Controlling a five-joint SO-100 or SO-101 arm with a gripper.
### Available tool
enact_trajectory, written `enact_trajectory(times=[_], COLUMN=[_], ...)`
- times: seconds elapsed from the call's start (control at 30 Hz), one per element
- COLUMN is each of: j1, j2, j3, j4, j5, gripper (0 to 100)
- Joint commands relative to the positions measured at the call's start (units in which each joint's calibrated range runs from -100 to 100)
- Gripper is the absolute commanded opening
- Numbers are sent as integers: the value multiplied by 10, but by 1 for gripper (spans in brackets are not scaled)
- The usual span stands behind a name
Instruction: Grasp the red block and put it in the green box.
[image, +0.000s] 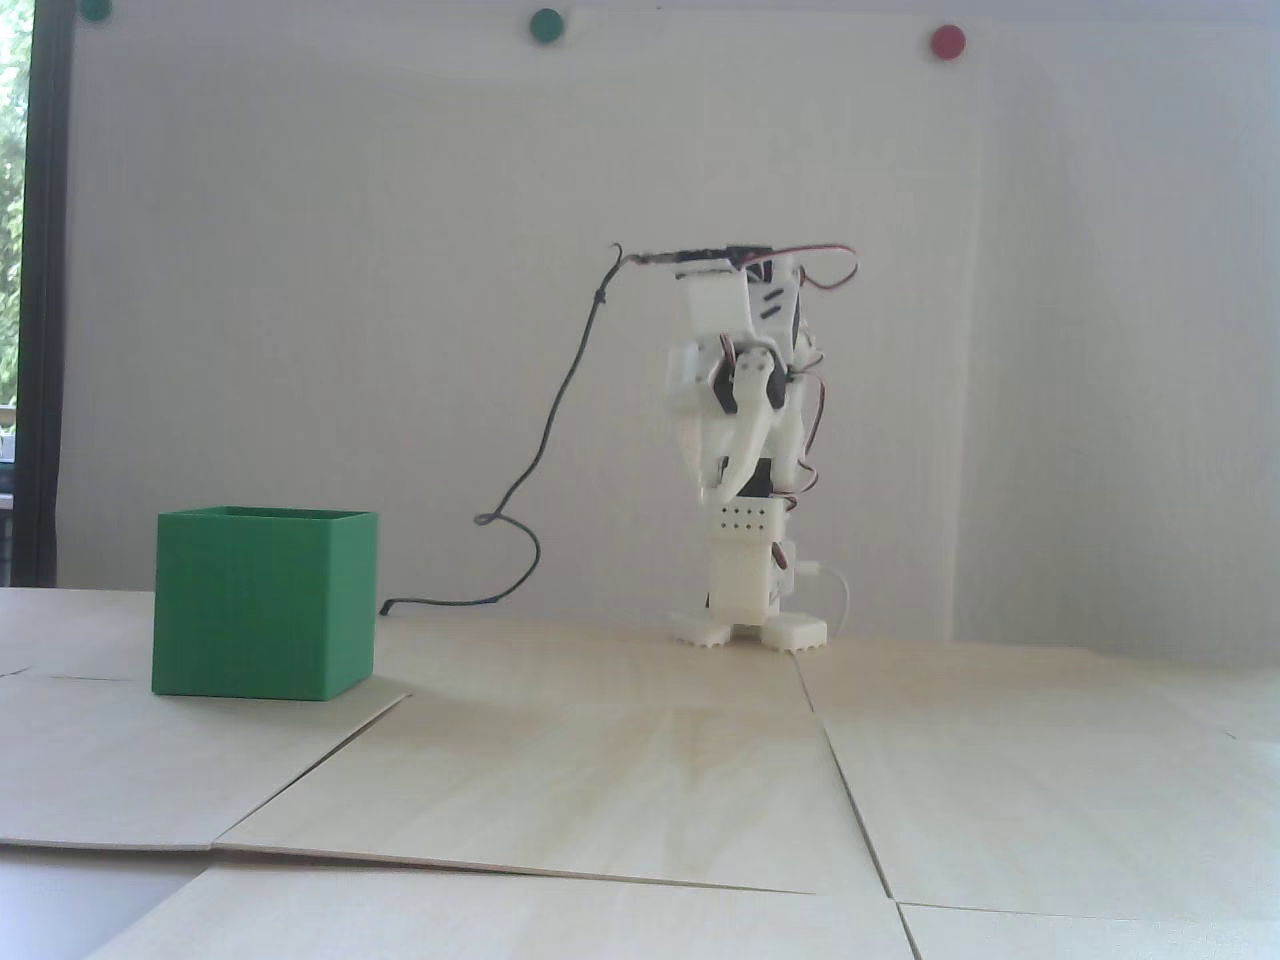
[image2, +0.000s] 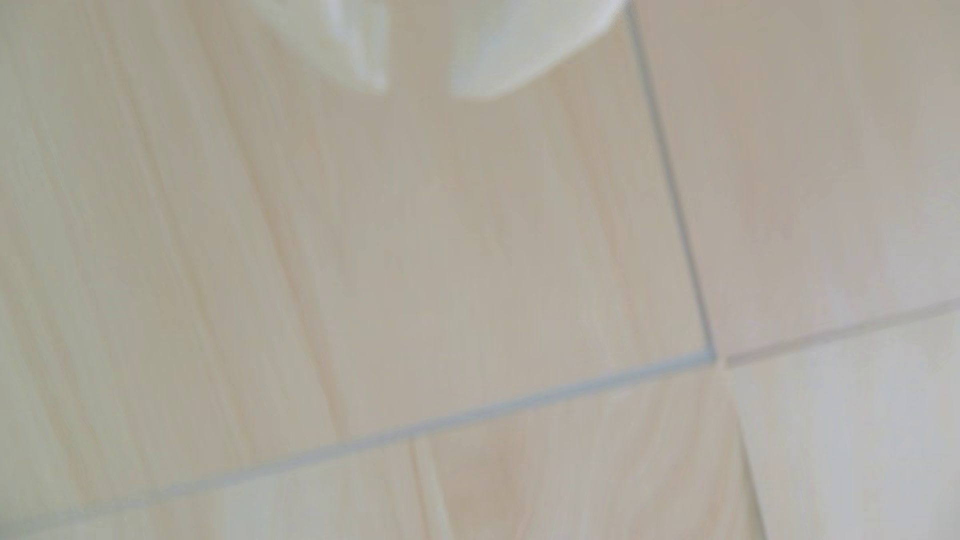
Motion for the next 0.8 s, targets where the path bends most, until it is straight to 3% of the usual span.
enact_trajectory(times=[0.0,0.1,0.17,0.53,0.77], j1=[-6,-6,-4,-47,-43], j2=[-234,-329,-354,-377,-378], j3=[339,503,535,509,509], j4=[-241,-335,-328,81,92], j5=[16,16,11,10,11], gripper=[2,2,2,3,3])
